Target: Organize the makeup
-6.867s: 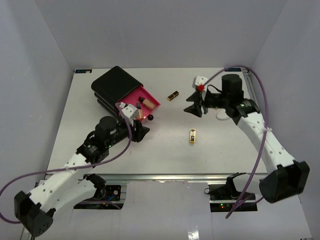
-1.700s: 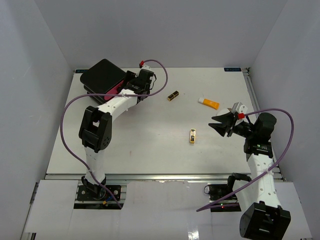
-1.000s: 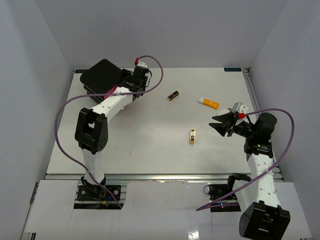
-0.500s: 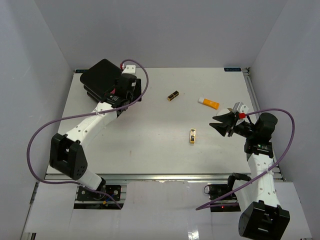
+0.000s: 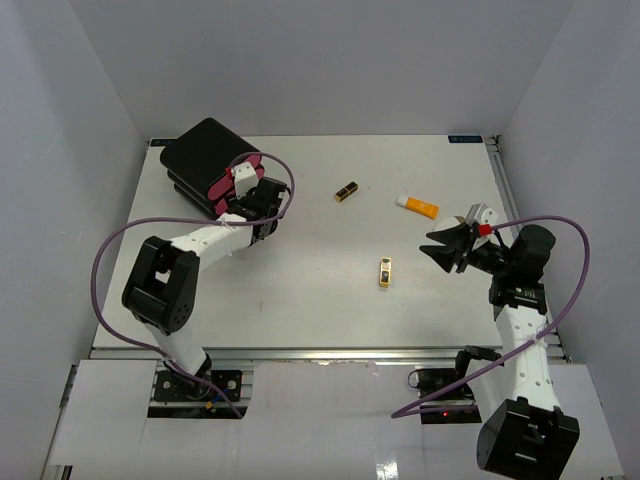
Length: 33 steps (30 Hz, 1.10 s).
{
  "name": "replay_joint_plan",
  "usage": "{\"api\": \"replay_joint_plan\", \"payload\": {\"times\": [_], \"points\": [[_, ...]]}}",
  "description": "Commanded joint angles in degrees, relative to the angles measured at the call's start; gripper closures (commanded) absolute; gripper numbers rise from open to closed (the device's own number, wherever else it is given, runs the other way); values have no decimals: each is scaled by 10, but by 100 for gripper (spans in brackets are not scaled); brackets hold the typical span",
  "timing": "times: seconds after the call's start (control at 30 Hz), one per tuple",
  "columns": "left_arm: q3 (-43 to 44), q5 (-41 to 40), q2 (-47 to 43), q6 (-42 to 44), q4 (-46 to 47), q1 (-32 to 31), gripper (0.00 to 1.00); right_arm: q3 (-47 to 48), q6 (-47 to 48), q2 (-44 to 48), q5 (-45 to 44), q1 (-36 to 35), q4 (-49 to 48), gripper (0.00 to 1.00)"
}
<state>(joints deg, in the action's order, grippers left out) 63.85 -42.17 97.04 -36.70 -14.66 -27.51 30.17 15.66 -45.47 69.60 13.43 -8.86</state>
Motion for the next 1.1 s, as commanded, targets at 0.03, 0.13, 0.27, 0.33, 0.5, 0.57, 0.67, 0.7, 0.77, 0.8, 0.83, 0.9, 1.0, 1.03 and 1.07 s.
{"api": "replay_joint_plan", "payload": {"times": [0.03,0.13,0.27,0.33,0.5,0.57,0.67,0.7,0.77,0.8,0.83,0.9,1.0,1.03,1.07], "points": [[55,-119,46,-37,42,0,34,0,9,-4,7,3,-2,55],[61,-149,64,-20,68,1,34,1,10,-6,6,3,-2,55],[52,-159,71,10,128,3,35,1,10,-10,4,4,-1,55],[56,-167,77,20,140,3,36,1,11,-12,3,4,-1,55],[66,-179,92,69,194,6,39,1,13,-15,1,4,0,55],[66,-175,94,84,204,8,42,1,13,-15,0,4,0,55],[69,-171,101,87,201,9,43,2,13,-15,0,5,0,55],[70,-171,104,88,201,9,43,2,13,-15,0,5,0,55],[71,-171,110,93,201,10,43,2,14,-14,0,7,0,55],[72,-171,114,93,197,11,43,2,13,-13,0,7,1,55],[74,-172,117,92,193,12,43,2,13,-13,0,8,1,55],[77,-170,121,91,189,14,42,2,13,-13,1,8,1,55],[85,-168,130,91,182,17,41,2,13,-12,3,8,1,55],[90,-168,132,91,180,18,41,2,12,-12,2,9,0,55],[92,-167,134,92,180,18,41,3,13,-12,2,9,0,55]]}}
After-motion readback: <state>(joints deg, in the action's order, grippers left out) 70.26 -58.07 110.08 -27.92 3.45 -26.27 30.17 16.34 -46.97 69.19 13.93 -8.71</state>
